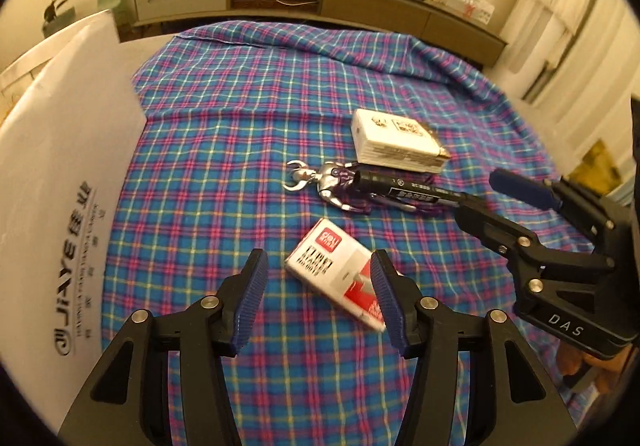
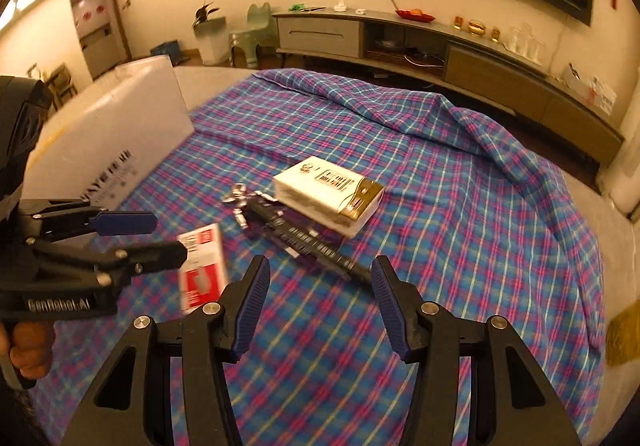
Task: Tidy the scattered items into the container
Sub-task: 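Move both open tools back over the items on the cloth, then grasp the red staples box with the left tool while the right tool grasps the black marker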
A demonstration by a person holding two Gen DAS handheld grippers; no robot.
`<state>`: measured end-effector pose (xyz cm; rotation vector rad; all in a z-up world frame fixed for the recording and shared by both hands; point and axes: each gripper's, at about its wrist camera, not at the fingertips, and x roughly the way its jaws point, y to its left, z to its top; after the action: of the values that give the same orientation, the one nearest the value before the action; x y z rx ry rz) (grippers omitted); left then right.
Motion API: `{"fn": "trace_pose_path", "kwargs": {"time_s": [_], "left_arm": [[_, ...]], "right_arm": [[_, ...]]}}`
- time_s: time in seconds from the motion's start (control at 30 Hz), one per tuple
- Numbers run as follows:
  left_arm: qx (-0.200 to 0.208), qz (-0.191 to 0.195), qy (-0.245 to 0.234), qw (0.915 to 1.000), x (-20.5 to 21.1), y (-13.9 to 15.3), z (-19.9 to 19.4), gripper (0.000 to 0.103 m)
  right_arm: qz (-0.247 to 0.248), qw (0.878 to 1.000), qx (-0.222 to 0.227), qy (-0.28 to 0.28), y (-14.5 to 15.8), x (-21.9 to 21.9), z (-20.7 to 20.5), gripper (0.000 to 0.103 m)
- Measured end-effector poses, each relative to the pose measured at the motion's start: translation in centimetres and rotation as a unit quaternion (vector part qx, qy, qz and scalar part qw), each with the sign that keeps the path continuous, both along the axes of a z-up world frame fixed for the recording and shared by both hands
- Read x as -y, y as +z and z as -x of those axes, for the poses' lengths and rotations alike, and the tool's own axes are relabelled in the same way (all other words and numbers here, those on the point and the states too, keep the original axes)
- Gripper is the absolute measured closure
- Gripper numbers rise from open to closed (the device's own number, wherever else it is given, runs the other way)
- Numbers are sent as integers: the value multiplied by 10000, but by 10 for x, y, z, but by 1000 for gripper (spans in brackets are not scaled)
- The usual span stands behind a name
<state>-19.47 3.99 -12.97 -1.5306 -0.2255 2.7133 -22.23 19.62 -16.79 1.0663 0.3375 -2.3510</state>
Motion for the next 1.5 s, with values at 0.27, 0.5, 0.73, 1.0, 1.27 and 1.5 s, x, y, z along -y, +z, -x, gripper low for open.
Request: {"fn": "trace_pose_path", "kwargs": {"time_s": [0.27,0.5,0.73,1.0,1.27,1.5], "left_arm": [[-261,526,-191,9981,-14,-10,9,38],[-167,783,-82,9968,14,-5,4,39],[-85,266,-168,9995,5,-13,7,39],[93,525,57,9986,28,-17,4,38],[-37,627,-187,9978,19,-19,-2,61],[-114,350,-163,9992,25,-6,-6,63]], "right_arm": [[-273,9982,363,384,-25,13,20,71],[-24,9847,1416,1019,-30,23,13,83],[559,9686,2066,1265,-36,28,12,84],[739,9680,2243,849,-31,18,2,89],[866,9698,2206,579,-7,2,-32,89],[1313,9711,1980,208,16,-10,-47,89]]}}
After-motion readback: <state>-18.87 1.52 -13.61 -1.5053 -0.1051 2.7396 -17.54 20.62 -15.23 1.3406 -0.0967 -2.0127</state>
